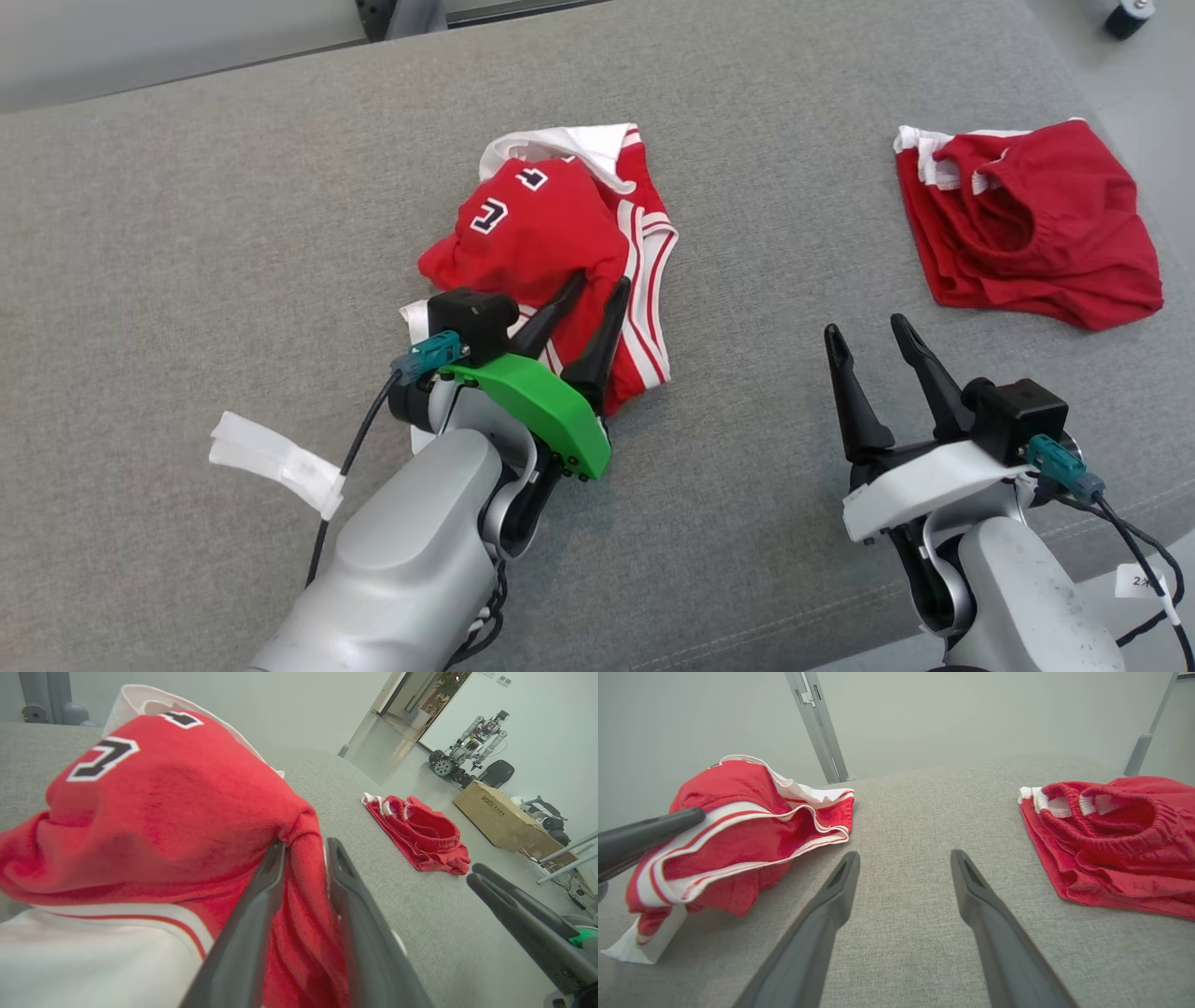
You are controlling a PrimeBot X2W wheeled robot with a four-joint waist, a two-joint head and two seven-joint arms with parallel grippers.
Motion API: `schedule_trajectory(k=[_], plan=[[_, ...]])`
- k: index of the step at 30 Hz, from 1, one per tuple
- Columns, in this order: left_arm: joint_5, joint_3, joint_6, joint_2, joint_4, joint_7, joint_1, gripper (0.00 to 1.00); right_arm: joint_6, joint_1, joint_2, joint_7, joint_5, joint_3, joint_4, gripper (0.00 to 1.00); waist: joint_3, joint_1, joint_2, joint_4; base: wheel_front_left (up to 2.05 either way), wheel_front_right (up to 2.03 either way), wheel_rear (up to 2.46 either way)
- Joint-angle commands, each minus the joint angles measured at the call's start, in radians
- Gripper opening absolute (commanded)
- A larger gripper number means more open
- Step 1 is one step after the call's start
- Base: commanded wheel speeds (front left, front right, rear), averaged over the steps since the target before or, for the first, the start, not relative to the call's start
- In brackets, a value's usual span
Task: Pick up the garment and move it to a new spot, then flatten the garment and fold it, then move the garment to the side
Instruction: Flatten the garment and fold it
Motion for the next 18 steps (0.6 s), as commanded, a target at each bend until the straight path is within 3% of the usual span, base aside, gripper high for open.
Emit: schedule_trajectory(k=[1, 4, 10, 15, 18], plan=[[-0.003, -0.004, 0.025, 0.008, 0.014, -0.010, -0.008, 1.00, -0.001, 0.014, 0.003, -0.003, 0.000, -0.003, 0.000, 1.00, -0.030, 0.0000, -0.0001, -0.040, 0.00, 0.00, 0.00], [0.024, -0.003, 0.063, 0.007, 0.053, -0.017, -0.004, 1.00, -0.001, 0.020, 0.007, -0.003, -0.003, -0.014, -0.002, 1.00, -0.048, 0.0000, -0.0001, -0.028, 0.00, 0.00, 0.00], [0.196, 0.177, 0.132, 0.043, -0.027, -0.016, 0.089, 1.00, -0.001, 0.039, 0.012, -0.003, -0.005, -0.011, -0.008, 1.00, -0.099, 0.0000, -0.0001, 0.028, 0.00, 0.00, 0.00], [0.332, 0.360, 0.151, 0.067, -0.143, -0.015, 0.260, 1.00, -0.001, 0.055, 0.016, -0.003, -0.004, 0.007, -0.005, 1.00, -0.149, 0.0000, -0.0001, 0.066, 0.00, 0.00, 0.00], [0.394, 0.452, 0.141, 0.076, -0.179, -0.015, 0.361, 1.00, -0.001, 0.064, 0.018, -0.003, -0.001, 0.020, -0.003, 1.00, -0.174, 0.0000, -0.0001, 0.084, 0.00, 0.00, 0.00]])
